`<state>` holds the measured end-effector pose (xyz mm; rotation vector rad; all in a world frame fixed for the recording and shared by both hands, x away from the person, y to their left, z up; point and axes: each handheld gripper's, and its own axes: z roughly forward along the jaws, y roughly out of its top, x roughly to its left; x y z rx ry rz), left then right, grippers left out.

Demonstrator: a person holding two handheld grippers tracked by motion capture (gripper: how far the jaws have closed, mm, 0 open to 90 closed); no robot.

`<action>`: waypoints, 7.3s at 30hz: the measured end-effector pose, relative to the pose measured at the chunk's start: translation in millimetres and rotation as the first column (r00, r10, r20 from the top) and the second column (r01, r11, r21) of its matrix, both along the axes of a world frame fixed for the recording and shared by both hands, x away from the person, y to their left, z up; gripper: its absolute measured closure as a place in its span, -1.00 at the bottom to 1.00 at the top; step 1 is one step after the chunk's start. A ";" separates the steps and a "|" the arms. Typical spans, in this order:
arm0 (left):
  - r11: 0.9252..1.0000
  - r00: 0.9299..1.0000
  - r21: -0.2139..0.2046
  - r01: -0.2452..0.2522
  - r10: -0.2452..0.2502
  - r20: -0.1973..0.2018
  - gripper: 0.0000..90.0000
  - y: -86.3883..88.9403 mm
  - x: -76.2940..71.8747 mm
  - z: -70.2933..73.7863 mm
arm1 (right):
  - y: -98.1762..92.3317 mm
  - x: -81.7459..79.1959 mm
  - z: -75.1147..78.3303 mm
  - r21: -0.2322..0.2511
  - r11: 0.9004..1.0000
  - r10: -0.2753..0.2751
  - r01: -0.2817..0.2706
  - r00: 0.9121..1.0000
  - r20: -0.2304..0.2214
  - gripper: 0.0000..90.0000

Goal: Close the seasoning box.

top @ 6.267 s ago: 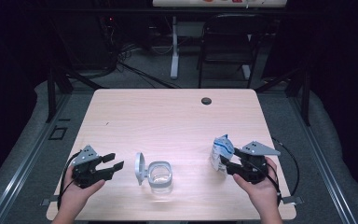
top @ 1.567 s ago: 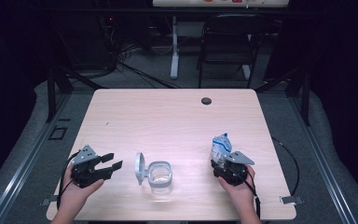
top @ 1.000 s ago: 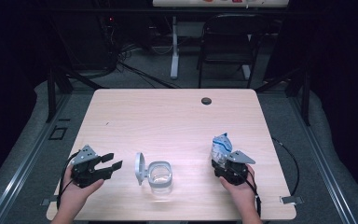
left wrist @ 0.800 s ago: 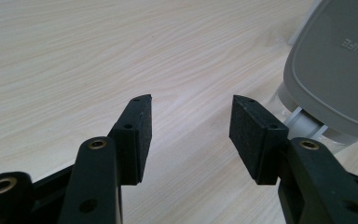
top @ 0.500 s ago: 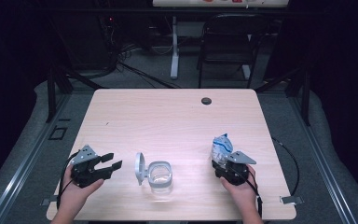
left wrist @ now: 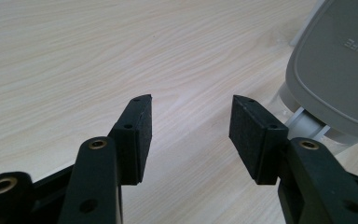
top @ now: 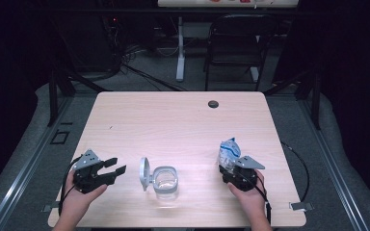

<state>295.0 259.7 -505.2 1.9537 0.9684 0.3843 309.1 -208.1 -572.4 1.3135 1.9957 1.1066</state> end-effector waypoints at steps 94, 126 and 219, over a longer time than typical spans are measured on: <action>1.000 1.000 0.000 -0.011 0.011 -0.002 0.11 5.4 2.2 -0.2 | 71.7 7.6 46.8 -0.266 0.891 0.391 -0.368 0.920 0.034 0.05; 1.000 1.000 -0.004 -0.016 0.016 0.002 0.11 6.2 2.0 0.5 | 83.4 -2.2 62.0 -0.491 0.786 0.471 -0.376 0.879 0.080 0.05; 1.000 1.000 -0.001 -0.015 0.015 -0.003 0.11 5.7 1.9 -1.3 | 111.1 -13.0 62.5 -0.880 0.424 0.647 -0.213 0.751 0.130 0.07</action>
